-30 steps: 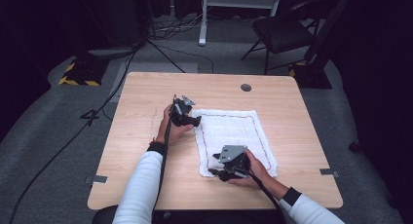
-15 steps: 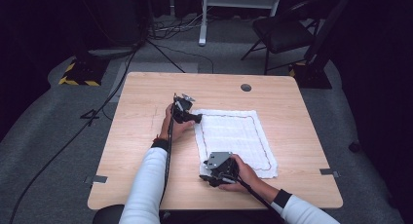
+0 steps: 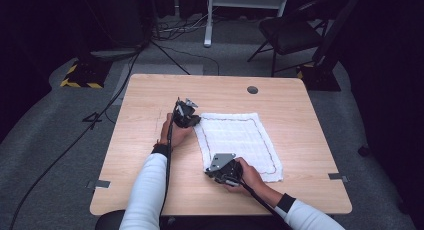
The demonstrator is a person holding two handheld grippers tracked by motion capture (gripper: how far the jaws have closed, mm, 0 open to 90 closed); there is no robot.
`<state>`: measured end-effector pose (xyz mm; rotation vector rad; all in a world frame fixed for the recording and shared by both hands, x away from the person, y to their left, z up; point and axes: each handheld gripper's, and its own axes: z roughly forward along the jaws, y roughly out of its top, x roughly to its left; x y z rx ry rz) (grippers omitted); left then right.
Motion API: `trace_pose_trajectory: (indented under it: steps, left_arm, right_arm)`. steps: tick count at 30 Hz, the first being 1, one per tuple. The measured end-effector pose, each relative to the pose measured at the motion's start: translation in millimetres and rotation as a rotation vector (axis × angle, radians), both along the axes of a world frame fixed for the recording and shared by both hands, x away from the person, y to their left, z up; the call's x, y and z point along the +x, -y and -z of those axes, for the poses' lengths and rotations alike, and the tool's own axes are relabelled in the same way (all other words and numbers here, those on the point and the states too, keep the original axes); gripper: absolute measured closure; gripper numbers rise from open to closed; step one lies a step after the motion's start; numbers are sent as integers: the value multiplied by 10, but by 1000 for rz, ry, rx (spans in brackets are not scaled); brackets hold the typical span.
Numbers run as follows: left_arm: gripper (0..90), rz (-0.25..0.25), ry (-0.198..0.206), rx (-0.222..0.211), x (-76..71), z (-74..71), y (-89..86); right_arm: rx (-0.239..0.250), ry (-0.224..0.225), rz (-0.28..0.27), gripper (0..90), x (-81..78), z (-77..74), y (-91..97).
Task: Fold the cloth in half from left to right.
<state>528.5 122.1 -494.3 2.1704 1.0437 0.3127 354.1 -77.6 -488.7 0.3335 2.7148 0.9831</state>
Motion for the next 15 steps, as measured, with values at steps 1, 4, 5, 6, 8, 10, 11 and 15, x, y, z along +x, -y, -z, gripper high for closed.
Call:
trace_pose_trajectory:
  steps: [1, 4, 5, 6, 8, 10, 11, 15]
  left_arm:
    - [823, 2, -2, 0, -14, -1, -33]
    - [828, -12, 0, 12, -83, -10, -174]
    - [828, -17, -4, 9, -106, -16, -236]
    - [829, -20, -7, 18, -126, -24, -275]
    - [830, -20, 1, 29, -156, -57, -340]
    - [831, -16, 3, 42, -188, -110, -411]
    - [831, -20, 6, 45, -201, -129, -433]
    - [830, -39, 28, 31, -287, -221, -586]
  right_arm:
    - [-1, -2, -5, 852, -7, -3, -12]
    - [-7, 12, -24, 853, -45, -14, -68]
    - [-5, 16, -29, 853, -58, -21, -90]
    - [-1, 18, -34, 853, -71, -29, -119]
    - [4, 25, -39, 854, -97, -53, -163]
    - [13, 33, -46, 854, -125, -90, -197]
    - [20, 42, -46, 854, -137, -112, -211]
    - [63, 53, -40, 855, -150, -207, -246]
